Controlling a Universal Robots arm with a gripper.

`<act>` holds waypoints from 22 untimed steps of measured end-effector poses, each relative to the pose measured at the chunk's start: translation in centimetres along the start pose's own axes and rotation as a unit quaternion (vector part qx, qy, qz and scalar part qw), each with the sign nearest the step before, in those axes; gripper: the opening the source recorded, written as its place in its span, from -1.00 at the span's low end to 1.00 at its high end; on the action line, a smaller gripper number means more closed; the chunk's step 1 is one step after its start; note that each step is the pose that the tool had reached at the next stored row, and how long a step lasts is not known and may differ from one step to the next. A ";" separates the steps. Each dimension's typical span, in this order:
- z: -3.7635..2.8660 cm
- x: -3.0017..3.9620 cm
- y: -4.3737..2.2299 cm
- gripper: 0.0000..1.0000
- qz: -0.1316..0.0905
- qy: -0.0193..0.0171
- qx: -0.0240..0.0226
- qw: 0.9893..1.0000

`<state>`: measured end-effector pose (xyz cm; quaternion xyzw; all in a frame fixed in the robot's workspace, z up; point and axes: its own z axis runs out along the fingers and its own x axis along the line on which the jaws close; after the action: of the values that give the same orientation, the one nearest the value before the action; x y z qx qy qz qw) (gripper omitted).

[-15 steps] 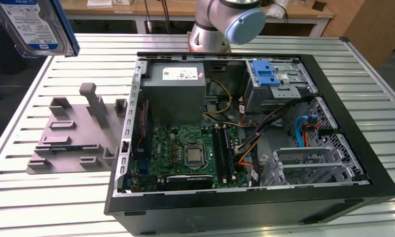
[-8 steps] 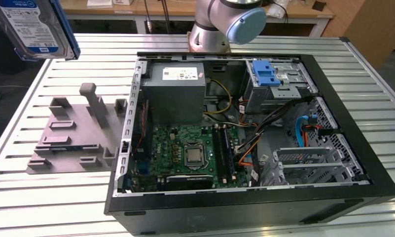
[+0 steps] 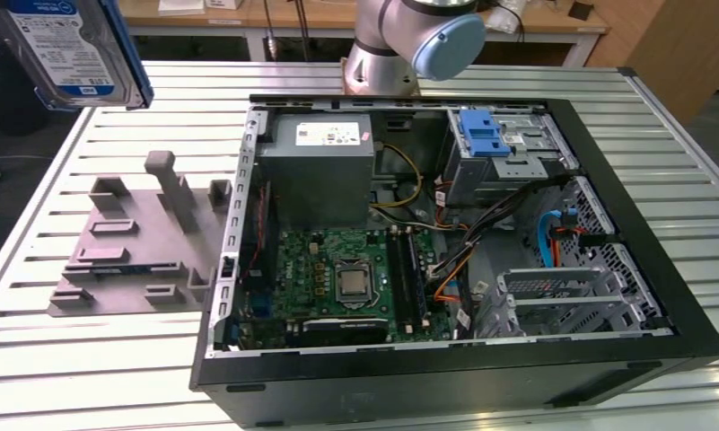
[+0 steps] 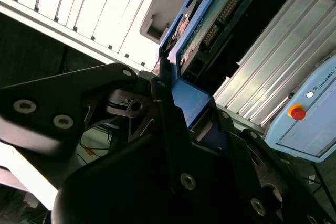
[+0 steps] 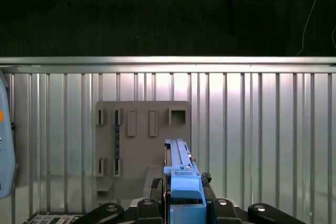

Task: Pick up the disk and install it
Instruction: 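Pick up the disk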

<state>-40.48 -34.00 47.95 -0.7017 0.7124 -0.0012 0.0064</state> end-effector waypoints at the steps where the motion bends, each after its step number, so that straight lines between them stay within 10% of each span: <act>1: 0.00 0.01 -0.56 -0.26 0.000 0.000 -0.001 1.000; 13: 0.03 -0.01 -2.65 -0.26 0.000 0.000 -0.006 1.000; 22: 0.02 0.80 -2.84 -0.26 0.000 0.000 -0.007 1.000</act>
<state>-37.66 -34.85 47.95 -0.7016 0.7125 0.0035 0.0016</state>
